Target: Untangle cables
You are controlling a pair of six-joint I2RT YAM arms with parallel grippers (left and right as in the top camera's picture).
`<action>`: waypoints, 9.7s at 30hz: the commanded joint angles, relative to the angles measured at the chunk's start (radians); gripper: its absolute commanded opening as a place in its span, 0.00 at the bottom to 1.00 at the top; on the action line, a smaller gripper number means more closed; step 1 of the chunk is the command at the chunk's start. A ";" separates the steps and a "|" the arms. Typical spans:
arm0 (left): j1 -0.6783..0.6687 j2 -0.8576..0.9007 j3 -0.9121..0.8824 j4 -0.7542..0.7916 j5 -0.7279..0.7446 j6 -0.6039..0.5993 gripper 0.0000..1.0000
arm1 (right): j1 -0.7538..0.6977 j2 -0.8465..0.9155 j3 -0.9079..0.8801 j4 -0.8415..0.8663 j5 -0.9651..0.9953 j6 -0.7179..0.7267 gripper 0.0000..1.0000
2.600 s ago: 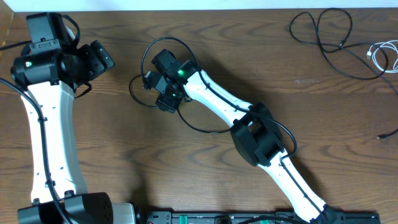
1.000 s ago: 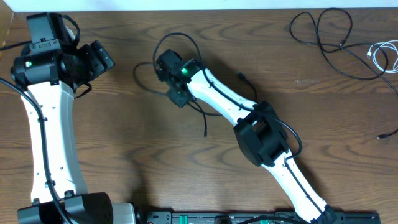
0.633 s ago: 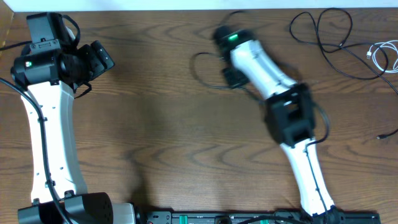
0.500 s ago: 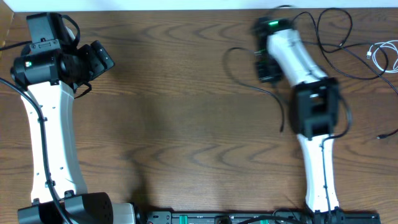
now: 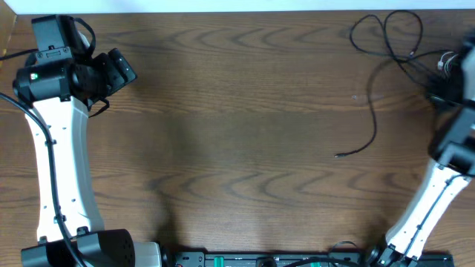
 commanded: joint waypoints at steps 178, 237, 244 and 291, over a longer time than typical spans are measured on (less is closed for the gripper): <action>0.005 0.010 0.001 -0.020 0.040 0.010 0.96 | 0.394 -2.546 -2.274 1.255 -0.389 -0.103 0.99; -0.270 -1.530 -1.655 1.159 -0.198 0.071 0.96 | 0.394 -2.546 -2.274 1.255 -0.389 -0.103 0.99; -0.271 -1.570 -1.682 1.170 -0.197 0.085 0.96 | 0.394 -2.546 -2.274 1.255 -0.389 -0.103 0.99; -0.271 -1.567 -1.682 0.990 -0.186 0.096 0.96 | 0.394 -2.546 -2.274 1.255 -0.389 -0.103 0.99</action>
